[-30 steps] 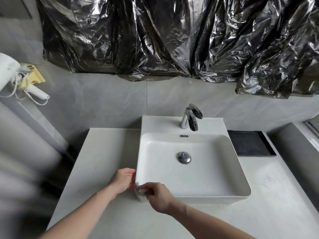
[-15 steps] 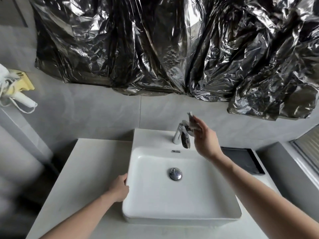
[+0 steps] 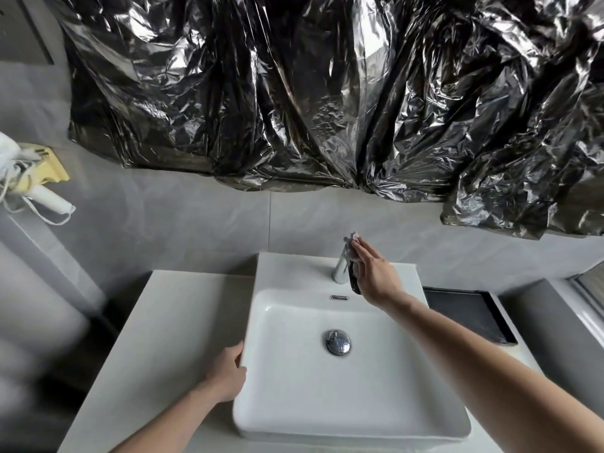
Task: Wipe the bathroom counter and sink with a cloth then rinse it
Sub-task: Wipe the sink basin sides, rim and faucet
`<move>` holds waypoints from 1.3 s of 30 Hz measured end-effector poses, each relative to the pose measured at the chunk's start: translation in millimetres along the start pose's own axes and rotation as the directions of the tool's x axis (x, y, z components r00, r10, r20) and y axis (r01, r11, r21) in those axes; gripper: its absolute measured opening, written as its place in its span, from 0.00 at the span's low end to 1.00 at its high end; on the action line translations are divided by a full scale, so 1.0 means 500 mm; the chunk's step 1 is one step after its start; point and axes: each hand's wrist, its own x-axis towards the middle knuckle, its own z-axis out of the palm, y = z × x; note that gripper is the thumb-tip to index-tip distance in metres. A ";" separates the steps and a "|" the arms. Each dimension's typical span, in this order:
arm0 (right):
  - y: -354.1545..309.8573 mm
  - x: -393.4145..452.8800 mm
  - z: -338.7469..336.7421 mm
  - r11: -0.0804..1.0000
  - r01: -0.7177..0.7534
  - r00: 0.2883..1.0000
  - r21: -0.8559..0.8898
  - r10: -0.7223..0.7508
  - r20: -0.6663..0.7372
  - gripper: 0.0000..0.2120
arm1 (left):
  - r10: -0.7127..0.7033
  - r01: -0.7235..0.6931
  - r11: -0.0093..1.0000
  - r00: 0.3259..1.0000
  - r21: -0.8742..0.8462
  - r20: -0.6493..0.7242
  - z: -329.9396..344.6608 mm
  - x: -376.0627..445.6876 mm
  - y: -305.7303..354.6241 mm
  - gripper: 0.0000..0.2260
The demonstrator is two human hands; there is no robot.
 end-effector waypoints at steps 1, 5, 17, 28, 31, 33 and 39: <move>0.008 -0.025 -0.002 1.000 0.004 1.000 -0.003 -0.004 -0.014 0.28 | -0.005 0.005 1.000 1.000 -0.005 -0.004 0.001 0.000 0.002 0.31; 0.031 -0.122 -0.005 0.999 0.045 0.998 -0.025 -0.046 -0.038 0.31 | -0.037 0.037 0.999 0.999 0.001 -0.021 0.007 0.002 0.000 0.31; 0.001 -0.175 0.087 0.994 0.109 0.993 -0.030 -0.110 -0.040 0.37 | -0.012 0.015 0.998 0.999 0.063 -0.050 0.005 -0.004 0.000 0.30; -0.012 -0.086 0.095 0.998 0.035 0.998 -0.046 -0.037 -0.044 0.33 | -0.009 0.014 0.996 0.998 0.083 -0.064 0.001 -0.013 0.013 0.30; 0.004 -0.147 0.103 0.996 0.077 0.995 -0.041 -0.079 -0.055 0.34 | -0.009 0.013 0.998 0.998 0.066 -0.065 0.000 -0.016 0.016 0.30; 0.012 -0.192 0.103 0.992 0.126 0.991 -0.001 -0.126 -0.034 0.33 | -0.006 0.011 0.997 0.998 0.073 -0.067 0.000 -0.019 0.020 0.29; 0.030 -0.228 0.095 0.991 0.085 0.995 0.108 -0.078 -0.068 0.23 | -0.001 0.005 0.996 0.999 0.085 -0.044 -0.006 -0.021 0.022 0.29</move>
